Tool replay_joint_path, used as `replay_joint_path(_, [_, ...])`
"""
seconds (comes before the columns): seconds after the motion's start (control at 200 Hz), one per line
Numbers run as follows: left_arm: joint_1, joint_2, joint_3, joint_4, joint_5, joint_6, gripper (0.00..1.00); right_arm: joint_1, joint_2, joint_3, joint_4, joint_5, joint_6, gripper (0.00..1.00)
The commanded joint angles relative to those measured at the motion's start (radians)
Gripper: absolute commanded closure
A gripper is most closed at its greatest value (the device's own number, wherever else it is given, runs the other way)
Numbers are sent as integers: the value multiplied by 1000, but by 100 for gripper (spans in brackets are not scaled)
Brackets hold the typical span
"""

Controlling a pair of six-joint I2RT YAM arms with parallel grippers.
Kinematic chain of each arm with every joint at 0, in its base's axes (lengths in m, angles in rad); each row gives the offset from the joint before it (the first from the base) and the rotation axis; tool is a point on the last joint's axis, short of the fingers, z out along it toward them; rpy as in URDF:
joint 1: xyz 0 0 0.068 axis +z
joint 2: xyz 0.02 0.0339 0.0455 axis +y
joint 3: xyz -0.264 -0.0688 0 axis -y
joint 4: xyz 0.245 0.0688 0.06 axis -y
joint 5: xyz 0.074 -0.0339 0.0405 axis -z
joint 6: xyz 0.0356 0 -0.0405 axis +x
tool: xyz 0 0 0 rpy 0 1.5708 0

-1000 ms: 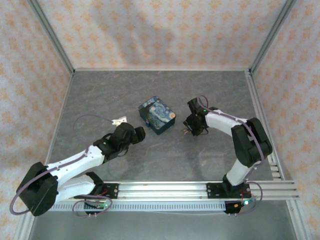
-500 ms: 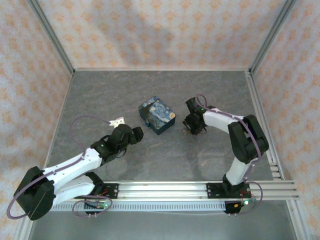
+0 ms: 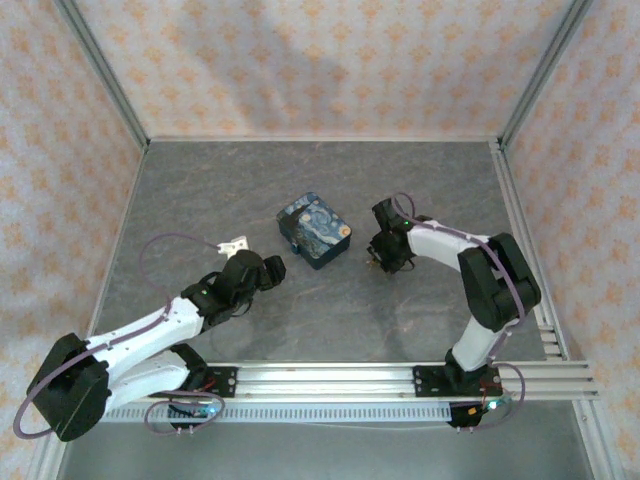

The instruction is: Unlock a padlock with a key

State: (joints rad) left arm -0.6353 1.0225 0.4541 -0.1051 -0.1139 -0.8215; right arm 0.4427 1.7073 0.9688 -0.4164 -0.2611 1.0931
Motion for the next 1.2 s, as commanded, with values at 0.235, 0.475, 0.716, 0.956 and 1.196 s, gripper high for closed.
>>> replay_joint_path(0.235, [-9,-28,-26,-13,-43,-24,18,19,14,-20,5,-4,23,77])
replay_joint_path(0.475, [-8,-59,-44,-25,-55,-30,18,19,41,-2,22,-4,24,87])
replay_joint_path(0.716, [-7,-73,-47,-37,-59,-34,18,19,39,8,40,-7,25,97])
replay_joint_path(0.956, [-8,-96,-28,-64,-64,-30,18,18,-57,-24,95,1,24,100])
replay_joint_path(1.196, [-9,-93,38,-72,-39,-15,18,-8,-231,-79,145,5,3,100])
